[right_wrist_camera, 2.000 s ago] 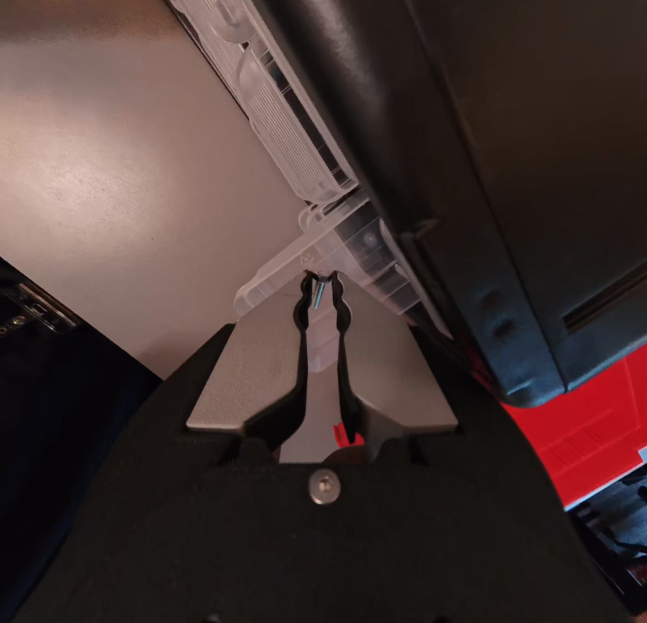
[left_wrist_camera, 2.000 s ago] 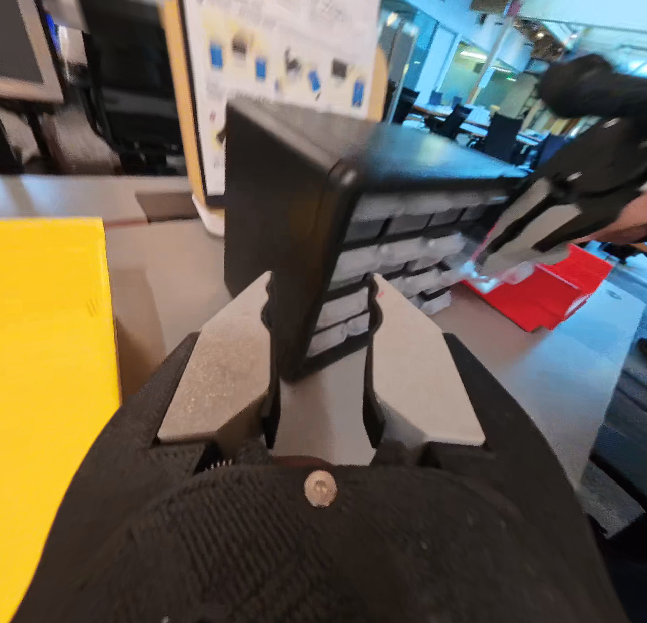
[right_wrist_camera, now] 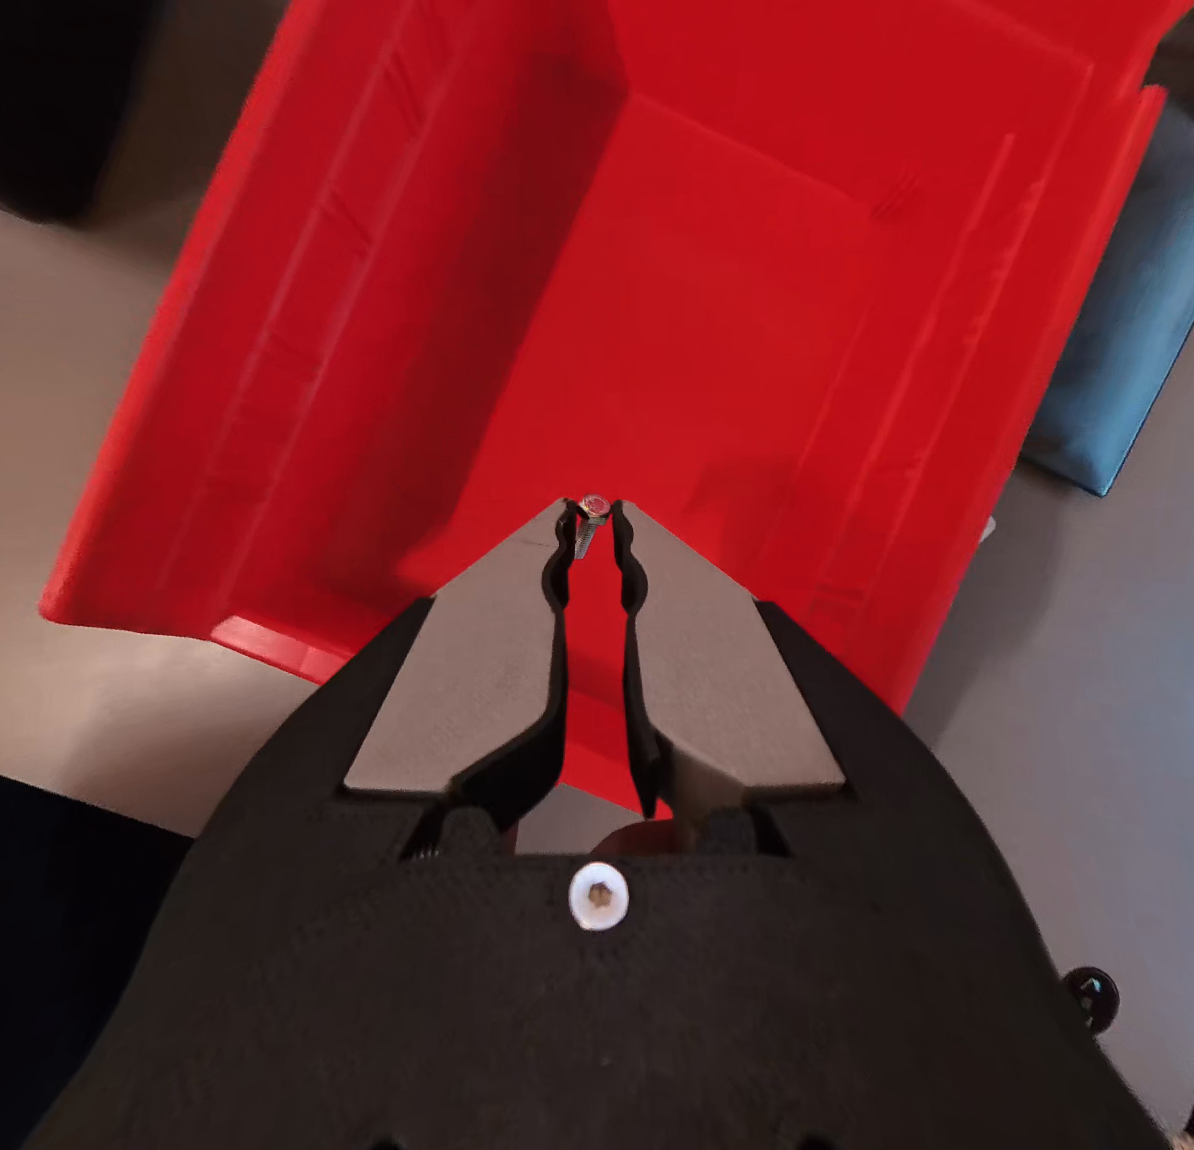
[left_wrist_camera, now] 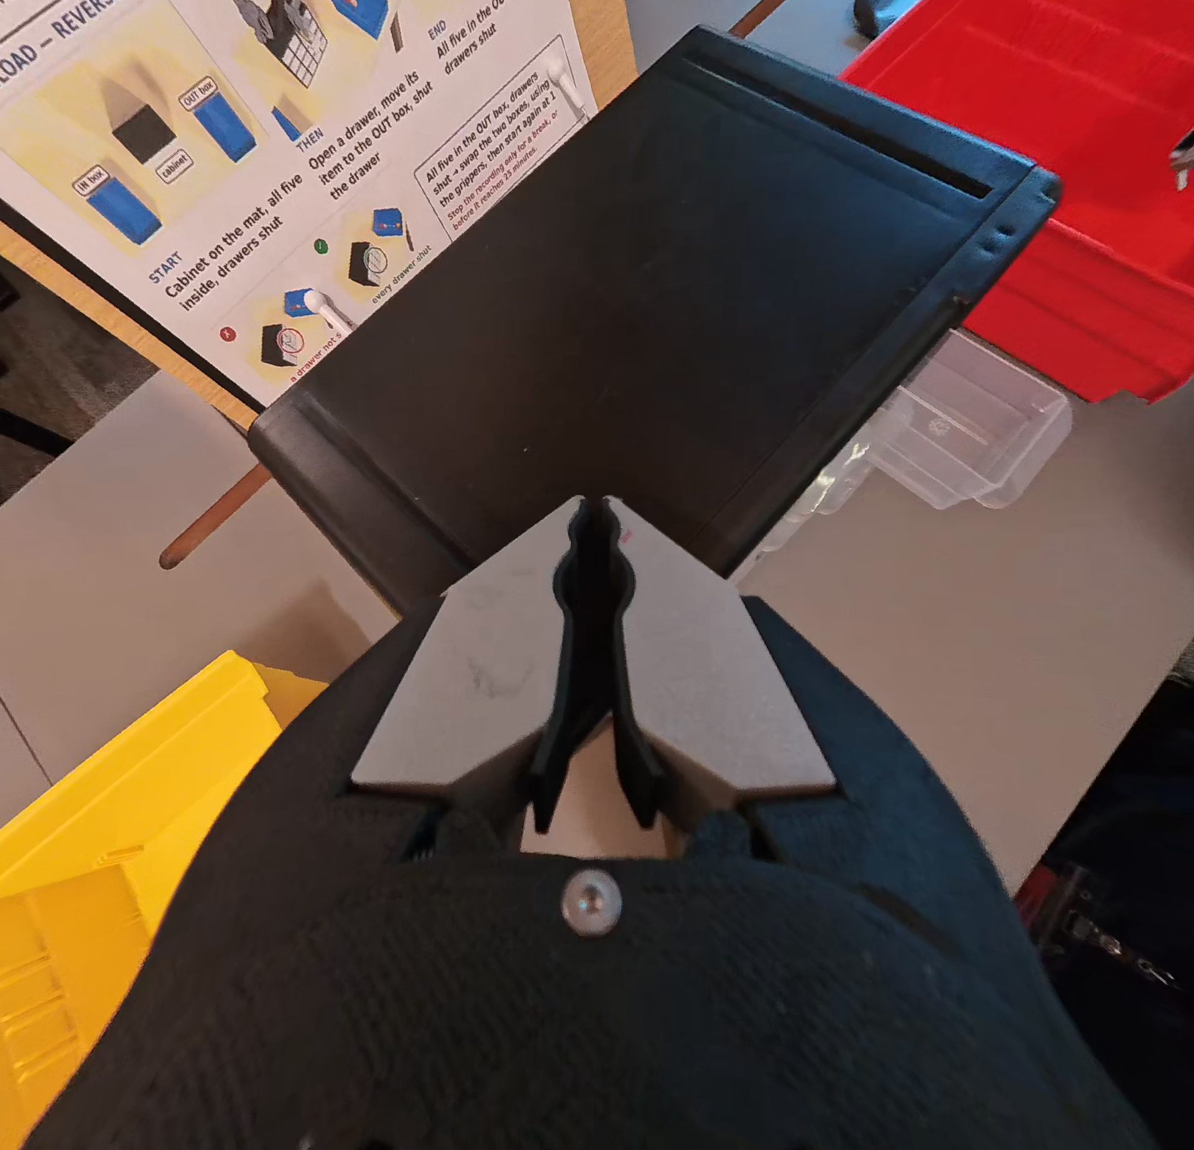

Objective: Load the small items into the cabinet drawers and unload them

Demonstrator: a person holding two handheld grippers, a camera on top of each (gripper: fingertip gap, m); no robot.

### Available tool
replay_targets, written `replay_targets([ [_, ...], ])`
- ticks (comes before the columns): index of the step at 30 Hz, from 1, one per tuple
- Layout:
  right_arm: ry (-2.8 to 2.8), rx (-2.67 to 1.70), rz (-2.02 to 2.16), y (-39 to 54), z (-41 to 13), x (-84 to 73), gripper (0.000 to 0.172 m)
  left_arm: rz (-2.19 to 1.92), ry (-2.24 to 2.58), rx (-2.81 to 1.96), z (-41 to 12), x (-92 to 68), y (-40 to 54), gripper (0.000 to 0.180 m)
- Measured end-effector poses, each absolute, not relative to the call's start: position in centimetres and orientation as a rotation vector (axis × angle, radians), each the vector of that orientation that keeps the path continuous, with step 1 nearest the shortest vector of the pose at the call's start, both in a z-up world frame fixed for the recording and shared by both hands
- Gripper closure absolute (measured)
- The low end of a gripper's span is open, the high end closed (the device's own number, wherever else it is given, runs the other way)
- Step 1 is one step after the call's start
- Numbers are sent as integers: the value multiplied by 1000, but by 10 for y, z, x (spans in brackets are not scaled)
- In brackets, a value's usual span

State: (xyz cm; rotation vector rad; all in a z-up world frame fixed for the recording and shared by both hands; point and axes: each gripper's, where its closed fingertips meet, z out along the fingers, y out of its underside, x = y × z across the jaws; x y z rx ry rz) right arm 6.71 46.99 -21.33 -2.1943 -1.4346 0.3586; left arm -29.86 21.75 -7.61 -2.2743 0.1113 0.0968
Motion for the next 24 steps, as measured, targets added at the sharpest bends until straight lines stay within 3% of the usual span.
replay_targets([
  [24,-1549,-2387,-63,487,-278,112,164,104,108,-2270,-76,-298,217,179],
])
